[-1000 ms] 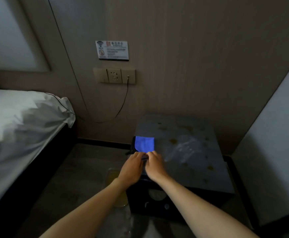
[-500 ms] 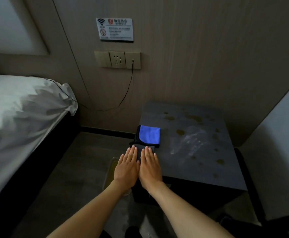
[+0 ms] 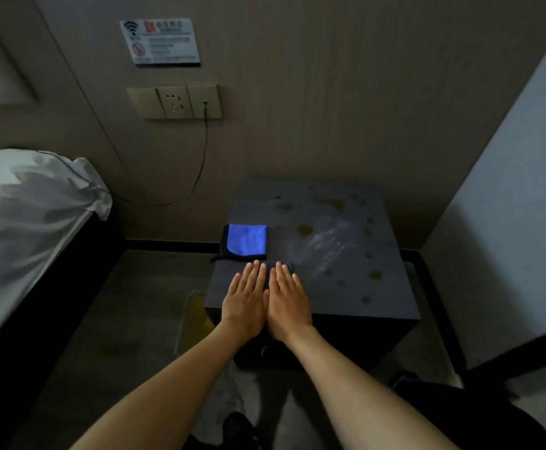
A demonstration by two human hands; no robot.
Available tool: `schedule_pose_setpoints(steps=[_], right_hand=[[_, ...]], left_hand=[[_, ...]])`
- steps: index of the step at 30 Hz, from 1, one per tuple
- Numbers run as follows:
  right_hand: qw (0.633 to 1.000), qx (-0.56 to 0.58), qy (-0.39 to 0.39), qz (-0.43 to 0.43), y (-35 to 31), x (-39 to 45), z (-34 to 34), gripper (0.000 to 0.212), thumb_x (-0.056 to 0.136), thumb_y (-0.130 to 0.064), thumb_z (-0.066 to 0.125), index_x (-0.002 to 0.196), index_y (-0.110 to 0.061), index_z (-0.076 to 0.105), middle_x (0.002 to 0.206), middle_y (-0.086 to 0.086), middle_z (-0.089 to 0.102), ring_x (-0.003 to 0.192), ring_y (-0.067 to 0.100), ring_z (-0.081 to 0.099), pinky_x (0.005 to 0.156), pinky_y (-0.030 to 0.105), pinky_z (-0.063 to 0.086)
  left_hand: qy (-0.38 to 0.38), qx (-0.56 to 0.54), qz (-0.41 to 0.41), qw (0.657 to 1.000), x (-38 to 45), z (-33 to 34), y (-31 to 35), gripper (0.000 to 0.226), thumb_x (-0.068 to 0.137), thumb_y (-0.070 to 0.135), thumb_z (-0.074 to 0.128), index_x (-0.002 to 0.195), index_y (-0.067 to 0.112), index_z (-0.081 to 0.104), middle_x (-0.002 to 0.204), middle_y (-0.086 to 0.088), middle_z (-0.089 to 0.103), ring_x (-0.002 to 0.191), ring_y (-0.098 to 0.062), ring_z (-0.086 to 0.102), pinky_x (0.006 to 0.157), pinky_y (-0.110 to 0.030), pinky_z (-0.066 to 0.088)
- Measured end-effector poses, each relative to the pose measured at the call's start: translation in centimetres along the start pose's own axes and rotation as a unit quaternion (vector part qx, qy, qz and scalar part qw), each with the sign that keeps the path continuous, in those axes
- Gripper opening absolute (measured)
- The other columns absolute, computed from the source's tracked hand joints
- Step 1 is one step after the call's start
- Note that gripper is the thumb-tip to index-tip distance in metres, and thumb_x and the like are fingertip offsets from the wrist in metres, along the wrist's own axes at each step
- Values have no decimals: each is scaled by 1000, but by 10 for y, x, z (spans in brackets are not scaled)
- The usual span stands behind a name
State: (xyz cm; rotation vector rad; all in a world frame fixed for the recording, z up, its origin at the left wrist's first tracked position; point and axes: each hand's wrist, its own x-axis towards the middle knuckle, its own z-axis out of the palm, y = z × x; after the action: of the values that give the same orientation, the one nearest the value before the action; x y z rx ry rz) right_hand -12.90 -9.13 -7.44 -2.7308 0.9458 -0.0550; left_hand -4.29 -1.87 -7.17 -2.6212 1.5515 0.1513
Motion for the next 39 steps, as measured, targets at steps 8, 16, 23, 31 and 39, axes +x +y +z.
schedule_pose_setpoints(steps=[8,16,23,31,39], right_hand=[[999,-9,19,47,92,-30,-18,58,105,-30,9,157,-5,6,165,11,0,153,21,-4,122,35,-7],[997,-20,26,77,173,-71,-41,55,108,-29,14,157,-8,5,166,8,1,153,18,-4,122,34,-6],[993,-36,18,108,221,-89,-52,54,107,-29,12,157,-10,5,166,8,1,153,18,-3,123,35,-4],[991,-58,-17,116,238,-78,-66,54,108,-26,16,157,-9,-1,165,10,-5,153,20,-7,124,37,-2],[991,-47,-23,122,236,-30,-68,55,108,-25,17,157,-6,1,166,11,-4,153,21,-7,124,36,-3]], left_hand=[[22,-17,55,998,17,-3,96,58,106,35,8,154,17,-17,162,0,-24,148,-17,-23,123,-39,-4],[-4,-43,77,996,22,-10,188,58,106,35,8,153,16,-20,161,-2,-26,147,-18,-24,124,-42,-2],[-11,-42,106,993,31,-14,240,59,107,37,11,153,16,-19,161,-3,-26,147,-19,-24,122,-41,-7],[-8,-39,126,991,49,-11,254,66,106,37,23,154,15,-17,161,-6,-24,148,-22,-23,124,-44,-1],[-4,-58,117,991,89,-16,234,62,106,38,18,155,18,-14,163,-1,-20,149,-18,-20,123,-41,-5]])
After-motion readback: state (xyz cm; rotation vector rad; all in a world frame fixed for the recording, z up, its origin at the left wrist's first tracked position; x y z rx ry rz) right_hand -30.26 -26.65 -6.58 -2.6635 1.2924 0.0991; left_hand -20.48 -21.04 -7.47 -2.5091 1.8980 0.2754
